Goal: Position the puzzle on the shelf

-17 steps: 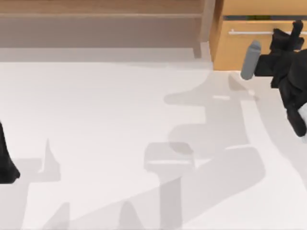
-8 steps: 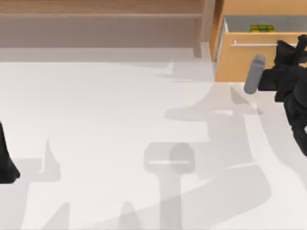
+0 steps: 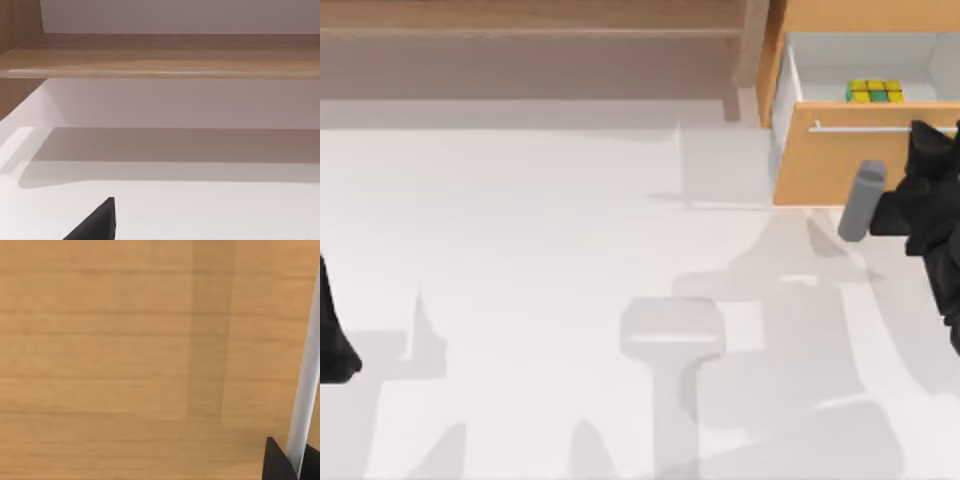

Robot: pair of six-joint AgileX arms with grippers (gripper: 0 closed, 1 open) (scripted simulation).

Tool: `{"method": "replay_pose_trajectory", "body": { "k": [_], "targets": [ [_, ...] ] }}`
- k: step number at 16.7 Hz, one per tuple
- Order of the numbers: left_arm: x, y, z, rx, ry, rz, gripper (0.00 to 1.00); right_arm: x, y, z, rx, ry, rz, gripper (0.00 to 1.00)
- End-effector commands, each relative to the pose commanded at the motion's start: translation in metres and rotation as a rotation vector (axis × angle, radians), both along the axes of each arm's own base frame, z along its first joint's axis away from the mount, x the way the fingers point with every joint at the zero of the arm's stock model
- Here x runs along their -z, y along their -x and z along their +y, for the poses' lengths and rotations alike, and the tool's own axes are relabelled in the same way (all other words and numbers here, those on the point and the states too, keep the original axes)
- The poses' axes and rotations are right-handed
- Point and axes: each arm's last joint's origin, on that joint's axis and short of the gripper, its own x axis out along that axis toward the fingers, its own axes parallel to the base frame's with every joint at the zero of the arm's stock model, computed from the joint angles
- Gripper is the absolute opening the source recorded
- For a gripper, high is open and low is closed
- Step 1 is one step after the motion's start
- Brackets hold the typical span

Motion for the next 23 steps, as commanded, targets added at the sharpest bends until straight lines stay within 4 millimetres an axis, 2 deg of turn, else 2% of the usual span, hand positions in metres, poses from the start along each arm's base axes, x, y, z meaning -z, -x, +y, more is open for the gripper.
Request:
{"method": "replay_pose_trajectory", "body": {
  "k": [2,8,14,16,19,23],
  "targets": [
    [0.000,0.000,0.000,0.000,0.000,0.000,1.00,-0.004,0.009,0.001,0.001,-0.005,-0.020,0.00],
    [0.000,0.000,0.000,0.000,0.000,0.000,1.00,-0.005,0.013,0.001,0.003,-0.006,-0.027,0.00],
    [0.000,0.000,0.000,0.000,0.000,0.000,1.00,-0.003,0.064,0.000,0.005,-0.004,-0.017,0.00],
    [0.000,0.000,0.000,0.000,0.000,0.000,1.00,-0.005,0.071,0.000,0.005,-0.006,-0.023,0.00],
    [0.000,0.000,0.000,0.000,0.000,0.000,1.00,-0.005,0.072,0.000,0.005,-0.006,-0.023,0.00],
    [0.000,0.000,0.000,0.000,0.000,0.000,1.00,-0.005,0.072,0.000,0.005,-0.006,-0.023,0.30]
  ]
}}
